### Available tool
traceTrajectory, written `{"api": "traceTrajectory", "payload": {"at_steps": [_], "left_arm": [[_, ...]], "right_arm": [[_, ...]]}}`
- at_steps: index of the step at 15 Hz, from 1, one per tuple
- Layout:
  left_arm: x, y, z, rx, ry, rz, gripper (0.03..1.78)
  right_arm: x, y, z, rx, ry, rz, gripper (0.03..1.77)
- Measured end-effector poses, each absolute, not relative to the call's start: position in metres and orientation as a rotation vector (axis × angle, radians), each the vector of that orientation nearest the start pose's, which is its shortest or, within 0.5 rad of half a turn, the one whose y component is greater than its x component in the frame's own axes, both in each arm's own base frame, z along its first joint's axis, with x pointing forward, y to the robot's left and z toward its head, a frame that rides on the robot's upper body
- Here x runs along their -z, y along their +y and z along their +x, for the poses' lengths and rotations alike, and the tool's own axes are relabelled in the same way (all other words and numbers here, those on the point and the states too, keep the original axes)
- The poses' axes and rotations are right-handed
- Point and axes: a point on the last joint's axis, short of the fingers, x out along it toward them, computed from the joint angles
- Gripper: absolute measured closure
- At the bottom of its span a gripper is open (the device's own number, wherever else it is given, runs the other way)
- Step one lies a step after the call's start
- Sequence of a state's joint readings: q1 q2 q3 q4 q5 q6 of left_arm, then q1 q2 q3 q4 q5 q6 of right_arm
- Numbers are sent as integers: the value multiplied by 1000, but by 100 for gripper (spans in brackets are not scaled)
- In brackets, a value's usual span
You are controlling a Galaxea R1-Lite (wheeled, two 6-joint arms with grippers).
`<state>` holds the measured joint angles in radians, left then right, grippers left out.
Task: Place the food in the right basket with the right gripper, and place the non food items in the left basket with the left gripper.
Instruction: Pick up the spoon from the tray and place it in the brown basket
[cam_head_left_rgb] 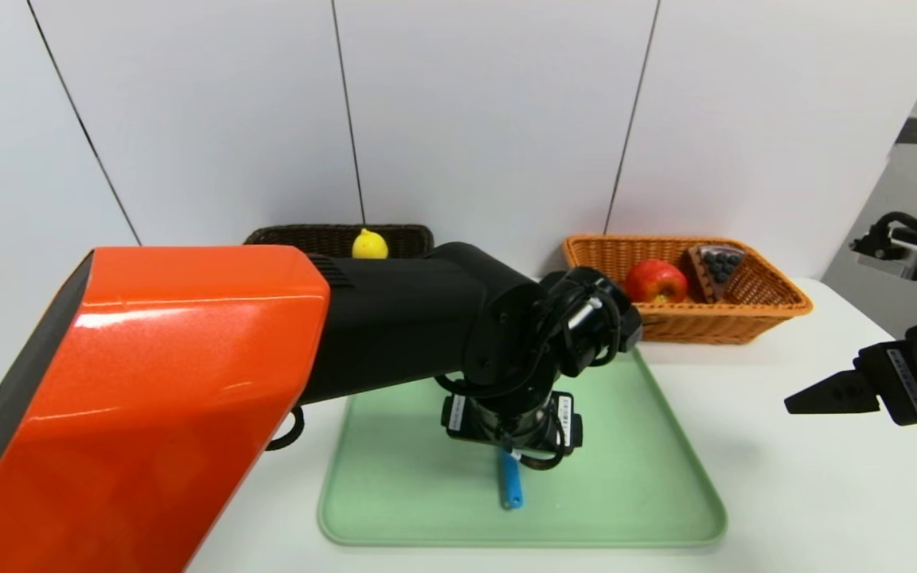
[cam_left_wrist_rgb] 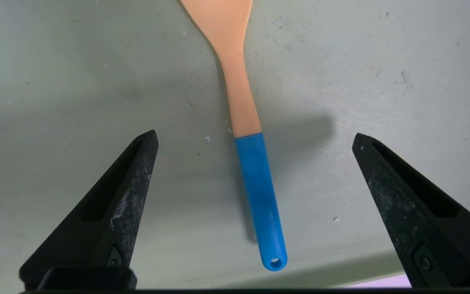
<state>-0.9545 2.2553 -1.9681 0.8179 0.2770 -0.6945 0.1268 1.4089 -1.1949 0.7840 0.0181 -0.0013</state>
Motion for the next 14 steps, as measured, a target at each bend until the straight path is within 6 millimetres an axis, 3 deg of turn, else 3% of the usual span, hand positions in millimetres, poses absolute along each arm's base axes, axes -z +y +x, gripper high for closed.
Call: {"api": "traceTrajectory", "payload": {"at_steps": [9, 10, 14], "left_arm": [[-159, -345, 253, 248, 1052, 29, 12], [-158, -345, 253, 248, 1053, 29, 18], [-156, -345, 253, 245, 1059, 32, 80]], "right_arm": [[-245, 25, 194, -133, 1004, -55, 9], [-245, 25, 194, -133, 1004, -56, 9], [-246, 25, 193, -135, 1000, -56, 9]]}}
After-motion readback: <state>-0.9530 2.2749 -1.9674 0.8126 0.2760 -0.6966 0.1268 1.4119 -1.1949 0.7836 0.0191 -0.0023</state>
